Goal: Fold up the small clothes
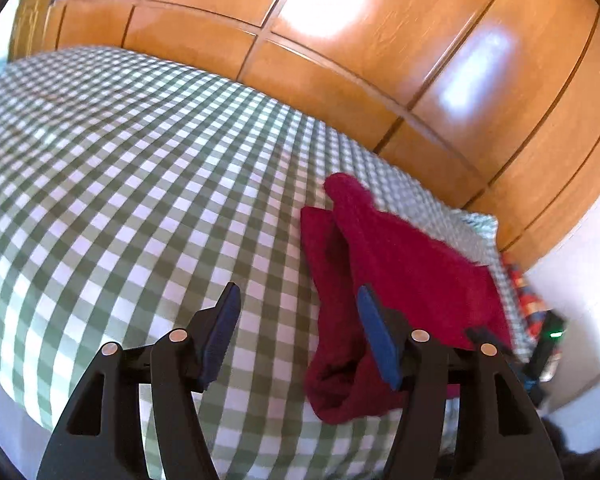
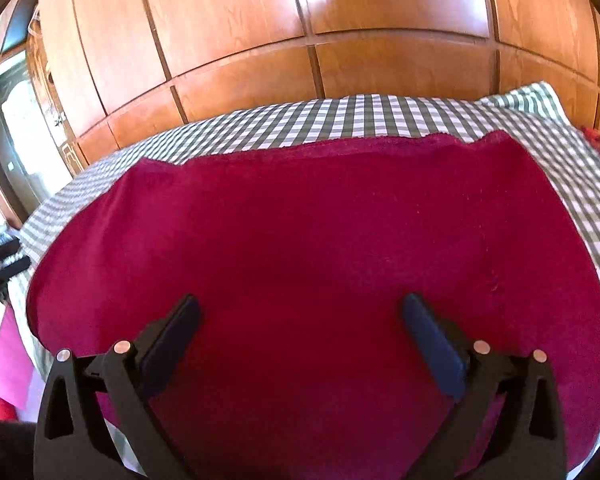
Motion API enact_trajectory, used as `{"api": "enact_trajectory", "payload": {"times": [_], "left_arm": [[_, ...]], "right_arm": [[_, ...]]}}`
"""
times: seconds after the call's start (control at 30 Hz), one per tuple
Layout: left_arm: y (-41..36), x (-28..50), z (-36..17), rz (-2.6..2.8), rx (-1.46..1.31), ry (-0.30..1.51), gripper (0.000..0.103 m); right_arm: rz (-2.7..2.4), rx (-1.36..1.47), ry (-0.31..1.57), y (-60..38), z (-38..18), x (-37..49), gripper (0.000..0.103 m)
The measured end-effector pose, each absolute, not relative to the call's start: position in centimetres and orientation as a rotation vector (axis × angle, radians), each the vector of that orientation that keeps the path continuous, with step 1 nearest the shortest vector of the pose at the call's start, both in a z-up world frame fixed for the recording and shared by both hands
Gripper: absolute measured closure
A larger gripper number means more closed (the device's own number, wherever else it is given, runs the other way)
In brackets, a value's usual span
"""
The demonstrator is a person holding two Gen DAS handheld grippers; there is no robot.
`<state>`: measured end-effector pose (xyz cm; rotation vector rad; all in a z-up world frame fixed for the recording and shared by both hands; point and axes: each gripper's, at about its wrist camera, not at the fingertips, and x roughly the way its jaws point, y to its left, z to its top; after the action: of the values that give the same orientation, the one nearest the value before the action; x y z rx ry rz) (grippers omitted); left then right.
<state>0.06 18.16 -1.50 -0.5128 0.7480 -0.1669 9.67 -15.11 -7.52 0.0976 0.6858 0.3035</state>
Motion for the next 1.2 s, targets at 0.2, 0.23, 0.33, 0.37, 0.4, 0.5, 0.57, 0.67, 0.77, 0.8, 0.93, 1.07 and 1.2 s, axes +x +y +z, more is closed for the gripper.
{"api": "enact_trajectory", "payload": {"times": [0.2, 0.23, 0.33, 0.37, 0.4, 0.5, 0.57, 0.67, 0.77, 0.8, 0.93, 1.07, 1.2], "left_arm": [[15.7, -0.4, -2.1, -0.385, -0.526, 0.802, 0.043], [14.8, -0.3, -2.4, -0.412, -0.508, 0.82, 0.043], [12.6, -0.1, -3.1, -0.478, -0.472, 0.863, 0.056], [12.2, 0.0, -3.2, -0.468, -0.446, 0.869, 0.075], [11.7, -0.1, -3.2, -0.416, -0.386, 0.861, 0.089], [12.2, -0.7, -3.4, -0.411, -0.39, 0.852, 0.096], [12.3, -0.9, -4.1, -0.393, -0.388, 0.879, 0.096], [12.0, -1.0, -6.1, -0.366, -0.351, 0.925, 0.096], [12.5, -1.1, -5.2, -0.395, -0.385, 0.896, 0.095], [12.8, -1.1, -4.6, -0.405, -0.408, 0.879, 0.095], [15.2, 0.1, -2.9, -0.353, -0.504, 0.806, 0.05], [16.4, 3.3, -2.3, -0.297, -0.543, 0.784, 0.045], [16.0, 7.5, -2.7, -0.301, -0.524, 0.832, 0.053]], "right_arm": [[0.301, 0.083, 0.679, -14.8, -7.7, 9.7, 0.002], [0.301, 0.082, 0.678, -14.8, -7.7, 9.7, 0.002], [0.301, 0.08, 0.678, -14.8, -7.7, 9.7, 0.002], [0.301, 0.08, 0.677, -14.8, -7.7, 9.7, 0.002], [0.301, 0.081, 0.678, -14.8, -7.7, 9.7, 0.002], [0.308, 0.077, 0.682, -14.9, -7.6, 9.8, 0.002], [0.308, 0.07, 0.677, -14.8, -7.7, 9.8, 0.002], [0.301, 0.051, 0.668, -14.6, -7.8, 9.7, 0.002], [0.305, 0.054, 0.658, -14.8, -7.8, 9.7, 0.002], [0.303, 0.053, 0.652, -14.9, -7.9, 9.7, 0.002], [0.305, 0.055, 0.641, -15.0, -7.9, 9.6, 0.002], [0.305, 0.053, 0.64, -15.0, -7.9, 9.6, 0.002], [0.304, 0.051, 0.636, -15.0, -7.9, 9.5, 0.002]]}}
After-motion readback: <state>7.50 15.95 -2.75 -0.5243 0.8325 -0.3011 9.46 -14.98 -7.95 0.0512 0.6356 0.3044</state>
